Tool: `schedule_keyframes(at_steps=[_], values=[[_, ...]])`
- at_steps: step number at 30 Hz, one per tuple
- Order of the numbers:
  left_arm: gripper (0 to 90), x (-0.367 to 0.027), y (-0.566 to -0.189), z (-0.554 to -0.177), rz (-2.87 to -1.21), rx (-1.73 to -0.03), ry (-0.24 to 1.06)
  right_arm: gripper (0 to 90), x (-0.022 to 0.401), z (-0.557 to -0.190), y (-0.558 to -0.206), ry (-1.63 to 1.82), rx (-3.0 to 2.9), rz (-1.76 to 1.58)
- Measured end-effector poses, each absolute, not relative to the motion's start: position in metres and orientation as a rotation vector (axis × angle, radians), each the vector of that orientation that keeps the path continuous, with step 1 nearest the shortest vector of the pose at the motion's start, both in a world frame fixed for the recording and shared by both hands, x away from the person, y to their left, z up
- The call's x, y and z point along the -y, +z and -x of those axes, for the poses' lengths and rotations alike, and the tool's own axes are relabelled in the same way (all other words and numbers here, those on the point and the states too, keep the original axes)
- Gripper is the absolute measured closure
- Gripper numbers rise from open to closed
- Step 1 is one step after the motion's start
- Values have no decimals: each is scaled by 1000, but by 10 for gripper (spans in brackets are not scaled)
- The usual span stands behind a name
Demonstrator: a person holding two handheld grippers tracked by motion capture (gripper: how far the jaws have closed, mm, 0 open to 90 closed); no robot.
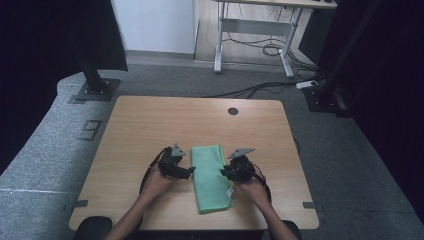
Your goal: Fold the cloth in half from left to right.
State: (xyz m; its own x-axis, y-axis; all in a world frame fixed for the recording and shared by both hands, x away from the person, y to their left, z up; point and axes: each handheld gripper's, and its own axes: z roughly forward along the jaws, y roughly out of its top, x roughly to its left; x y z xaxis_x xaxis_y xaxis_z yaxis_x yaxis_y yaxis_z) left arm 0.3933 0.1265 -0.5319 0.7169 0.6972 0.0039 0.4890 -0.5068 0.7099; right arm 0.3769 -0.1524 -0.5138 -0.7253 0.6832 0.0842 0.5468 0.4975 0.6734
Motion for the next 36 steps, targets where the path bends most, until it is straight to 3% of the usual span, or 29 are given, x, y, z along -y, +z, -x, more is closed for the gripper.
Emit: schedule_keyframes(at_steps=[8, 13, 14, 15, 18, 26, 36], values=[[161, -140, -536, -386, -2184, -925, 368, 693, 139, -423, -510, 1035, -2461, -1126], [161, -142, -538, -388, -2176, -938, 361, 702, 131, -443, -527, 996, -2472, -1177], [161, -142, -538, -388, -2176, -938, 361, 702, 131, -443, -527, 996, -2472, -1177], [161, -142, -539, -388, -2176, -943, 361, 792, 129, -445, -533, 983, -2487, -1191], [161, -144, -540, -390, -2174, -954, 362, 857, 129, -444, -534, 1001, -2498, -1187], [161, -144, -540, -391, -2155, -959, 341, 861, 134, -435, -508, 1015, -2453, -1113], [143, -134, -539, -389, -2143, -934, 325, 856, 144, -442, -535, 970, -2464, -1193]])
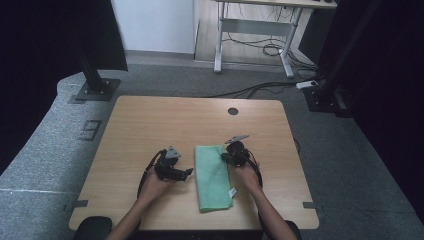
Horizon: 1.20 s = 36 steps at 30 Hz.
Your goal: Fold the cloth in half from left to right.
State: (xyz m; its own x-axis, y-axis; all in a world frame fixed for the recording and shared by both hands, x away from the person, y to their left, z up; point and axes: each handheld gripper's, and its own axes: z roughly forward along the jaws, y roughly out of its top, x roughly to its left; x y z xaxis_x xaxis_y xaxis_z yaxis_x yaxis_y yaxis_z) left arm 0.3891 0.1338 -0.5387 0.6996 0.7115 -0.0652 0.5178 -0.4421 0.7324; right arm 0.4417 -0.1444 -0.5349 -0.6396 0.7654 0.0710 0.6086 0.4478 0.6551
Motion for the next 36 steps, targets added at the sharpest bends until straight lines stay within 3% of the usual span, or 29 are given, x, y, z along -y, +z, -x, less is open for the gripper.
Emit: schedule_keyframes(at_steps=[5, 8, 10, 11, 19, 27, 33, 36], values=[[135, -125, -538, -390, -2148, -917, 320, 815, 143, -441, -534, 944, -2460, -1168], [126, -120, -541, -390, -2165, -906, 324, 661, 145, -439, -531, 955, -2430, -1163], [123, -119, -541, -390, -2169, -903, 322, 627, 146, -438, -530, 956, -2423, -1159], [121, -115, -544, -390, -2183, -902, 327, 542, 147, -436, -530, 939, -2448, -1156], [122, -111, -548, -389, -2245, -901, 381, 400, 156, -410, -534, 903, -2477, -1135], [123, -112, -549, -390, -2235, -917, 363, 314, 168, -368, -534, 918, -2513, -1104], [133, -112, -545, -387, -2227, -918, 395, 301, 174, -344, -536, 918, -2544, -1083], [132, -112, -537, -382, -2170, -907, 321, 294, 176, -340, -538, 925, -2525, -1096]])
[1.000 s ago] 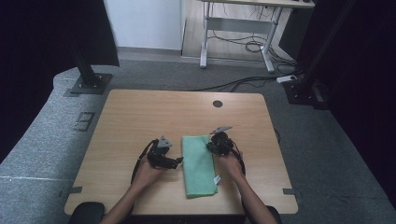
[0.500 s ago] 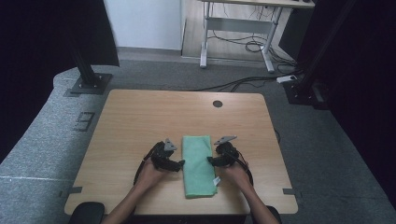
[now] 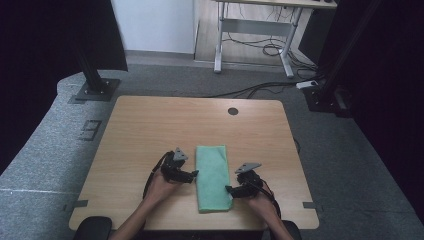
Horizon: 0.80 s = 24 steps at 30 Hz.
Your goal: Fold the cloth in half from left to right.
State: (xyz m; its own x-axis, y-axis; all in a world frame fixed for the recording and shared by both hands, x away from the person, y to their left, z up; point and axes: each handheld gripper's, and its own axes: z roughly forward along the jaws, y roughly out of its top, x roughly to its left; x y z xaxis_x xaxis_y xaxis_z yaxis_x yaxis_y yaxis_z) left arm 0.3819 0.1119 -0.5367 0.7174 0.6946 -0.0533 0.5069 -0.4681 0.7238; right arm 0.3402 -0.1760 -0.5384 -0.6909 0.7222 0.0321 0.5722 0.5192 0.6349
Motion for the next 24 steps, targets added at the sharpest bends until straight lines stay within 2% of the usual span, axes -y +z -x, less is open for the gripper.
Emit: schedule_keyframes(at_steps=[6, 13, 24], values=[[107, -100, -543, -372, -2217, -875, 288, 274, 177, -339, -541, 934, -2505, -1096], [95, -98, -548, -372, -2254, -877, 361, 253, 176, -339, -542, 940, -2485, -1098], [81, -120, -548, -391, -2230, -967, 381, 251, 155, -358, -542, 945, -2476, -1102]])
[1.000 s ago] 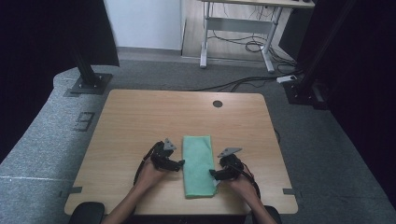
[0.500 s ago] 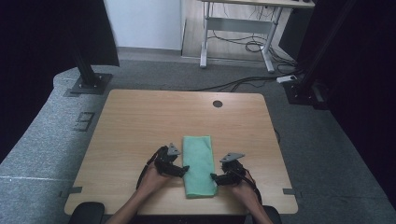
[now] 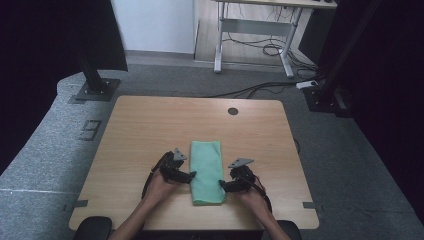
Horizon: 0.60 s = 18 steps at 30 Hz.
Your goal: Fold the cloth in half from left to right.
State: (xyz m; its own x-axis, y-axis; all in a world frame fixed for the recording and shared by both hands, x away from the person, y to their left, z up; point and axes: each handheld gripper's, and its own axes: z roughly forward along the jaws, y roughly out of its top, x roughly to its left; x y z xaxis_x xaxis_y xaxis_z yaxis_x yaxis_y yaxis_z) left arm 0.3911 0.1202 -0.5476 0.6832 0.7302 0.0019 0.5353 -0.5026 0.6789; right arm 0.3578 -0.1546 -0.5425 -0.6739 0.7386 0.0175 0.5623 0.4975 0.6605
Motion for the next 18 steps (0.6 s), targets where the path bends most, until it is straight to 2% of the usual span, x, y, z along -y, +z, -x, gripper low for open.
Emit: schedule_keyframes(at_steps=[10, 18], values=[[76, -144, -548, -415, -2195, -1055, 391, 258, 129, -384, -543, 962, -2475, -1087], [58, -149, -548, -433, -2184, -1083, 405, 262, 120, -397, -544, 976, -2459, -1092]])
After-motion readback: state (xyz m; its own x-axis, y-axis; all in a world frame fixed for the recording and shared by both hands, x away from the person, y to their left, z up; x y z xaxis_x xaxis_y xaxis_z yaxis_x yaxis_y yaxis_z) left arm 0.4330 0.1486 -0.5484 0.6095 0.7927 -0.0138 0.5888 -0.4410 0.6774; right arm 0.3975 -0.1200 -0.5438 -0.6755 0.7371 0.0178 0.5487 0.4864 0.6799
